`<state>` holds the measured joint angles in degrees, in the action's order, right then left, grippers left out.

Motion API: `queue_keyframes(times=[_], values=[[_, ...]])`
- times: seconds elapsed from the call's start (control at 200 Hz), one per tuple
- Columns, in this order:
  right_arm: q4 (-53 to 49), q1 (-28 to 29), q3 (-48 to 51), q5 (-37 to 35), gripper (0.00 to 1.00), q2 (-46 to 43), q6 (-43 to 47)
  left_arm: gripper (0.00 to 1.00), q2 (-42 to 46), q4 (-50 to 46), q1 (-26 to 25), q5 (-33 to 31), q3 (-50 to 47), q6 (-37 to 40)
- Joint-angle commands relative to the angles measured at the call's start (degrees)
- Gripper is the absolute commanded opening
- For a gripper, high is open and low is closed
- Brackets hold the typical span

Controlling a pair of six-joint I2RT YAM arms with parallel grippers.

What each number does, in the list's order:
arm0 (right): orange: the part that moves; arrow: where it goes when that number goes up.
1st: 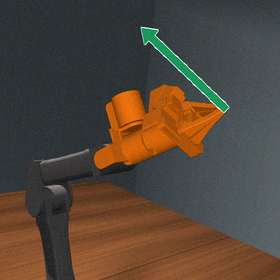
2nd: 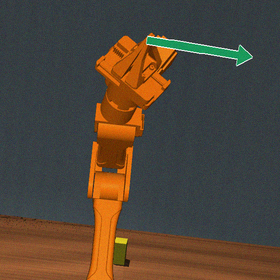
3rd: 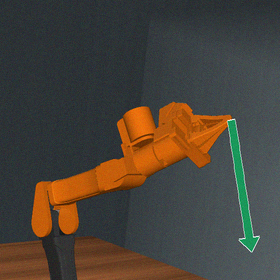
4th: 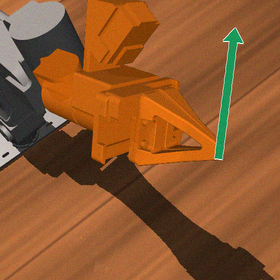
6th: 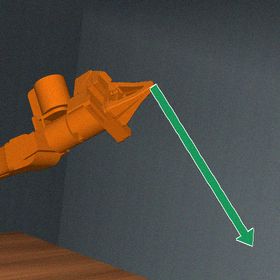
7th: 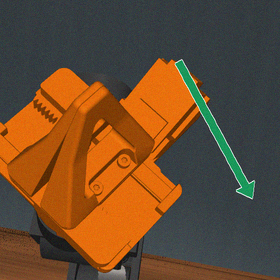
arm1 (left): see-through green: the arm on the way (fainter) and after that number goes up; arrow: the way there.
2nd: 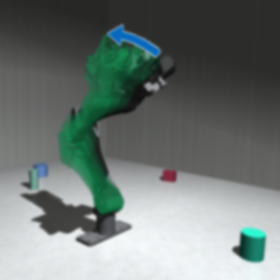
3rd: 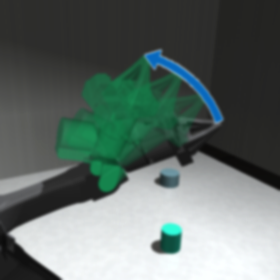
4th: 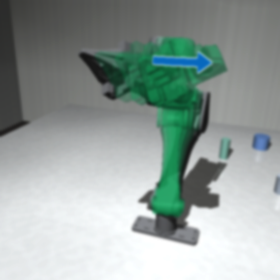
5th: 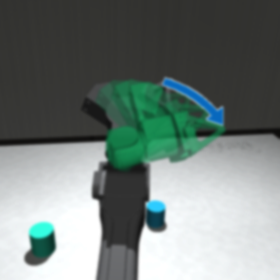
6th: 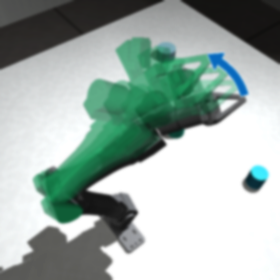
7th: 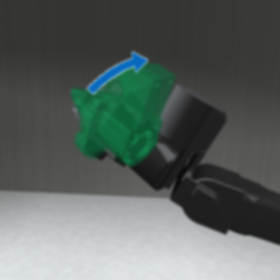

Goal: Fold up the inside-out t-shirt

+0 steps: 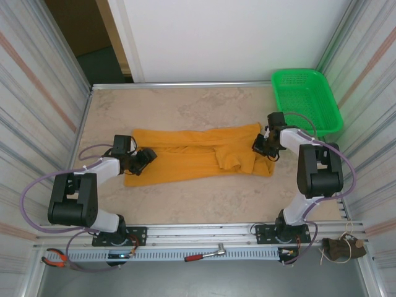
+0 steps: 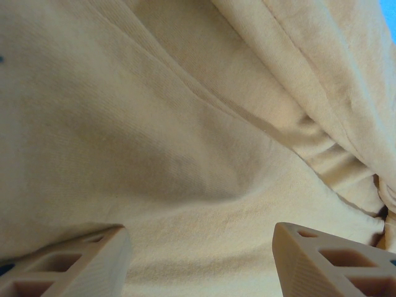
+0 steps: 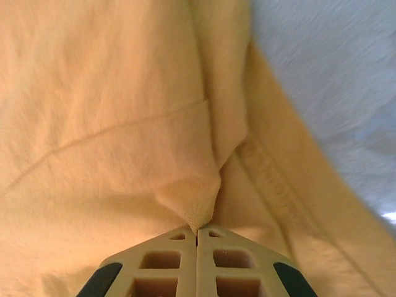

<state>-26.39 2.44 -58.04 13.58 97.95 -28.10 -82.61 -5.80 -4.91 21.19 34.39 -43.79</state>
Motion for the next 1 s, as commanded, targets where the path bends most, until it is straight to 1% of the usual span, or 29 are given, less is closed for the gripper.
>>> queue_keyframes(times=[0.0,0.16,0.266,0.306,0.376,0.451,0.526,0.626,0.686,0.741,0.792,0.852,0.992], values=[[-2.68,-2.46,-3.47,0.23,0.00,-1.19,2.46,0.64,-1.15,-7.81,0.39,-5.34,-1.61,0.98],[-4.25,-4.18,-6.11,-0.23,0.00,0.82,4.40,0.64,-1.06,-7.85,0.56,-5.23,-1.70,1.16],[-5.16,-4.28,-5.71,-1.89,0.35,0.44,4.89,0.64,-1.00,-7.69,0.58,-4.93,-1.61,1.16],[-5.24,-4.28,-4.69,-1.96,0.42,-0.84,4.70,0.64,-0.82,-7.50,0.56,-4.51,-1.54,1.27],[-5.25,-4.09,-2.55,-2.25,0.47,-3.70,3.91,0.64,0.01,-7.51,0.56,-2.83,-0.35,2.33],[-5.42,-3.66,-0.40,-2.15,0.50,-6.68,2.42,0.64,2.43,-9.39,0.66,-0.34,3.59,4.06],[-5.63,-1.66,1.30,-3.33,0.52,-9.04,0.96,0.66,5.61,-12.54,1.64,0.59,9.60,5.88],[-4.83,2.46,3.50,-5.69,0.47,-11.88,-1.55,0.69,5.82,-16.14,4.74,1.84,18.62,7.93],[-3.30,4.84,4.44,-6.66,0.44,-12.99,-3.29,0.70,3.34,-16.56,6.59,3.56,22.93,8.63],[-2.44,6.79,4.31,-6.71,0.43,-12.44,-4.29,0.70,-0.72,-16.53,7.57,6.20,26.56,9.30],[-2.08,8.00,3.73,-6.74,0.42,-10.79,-4.91,0.70,-5.14,-16.18,7.68,9.23,29.46,9.97],[-0.81,8.67,3.88,-6.12,0.42,-8.60,-5.73,0.69,-10.50,-15.13,7.01,11.37,31.49,9.79],[0.32,8.72,5.02,-5.98,0.45,-5.17,-7.81,0.69,-15.86,-10.50,4.52,9.43,30.05,9.02]])
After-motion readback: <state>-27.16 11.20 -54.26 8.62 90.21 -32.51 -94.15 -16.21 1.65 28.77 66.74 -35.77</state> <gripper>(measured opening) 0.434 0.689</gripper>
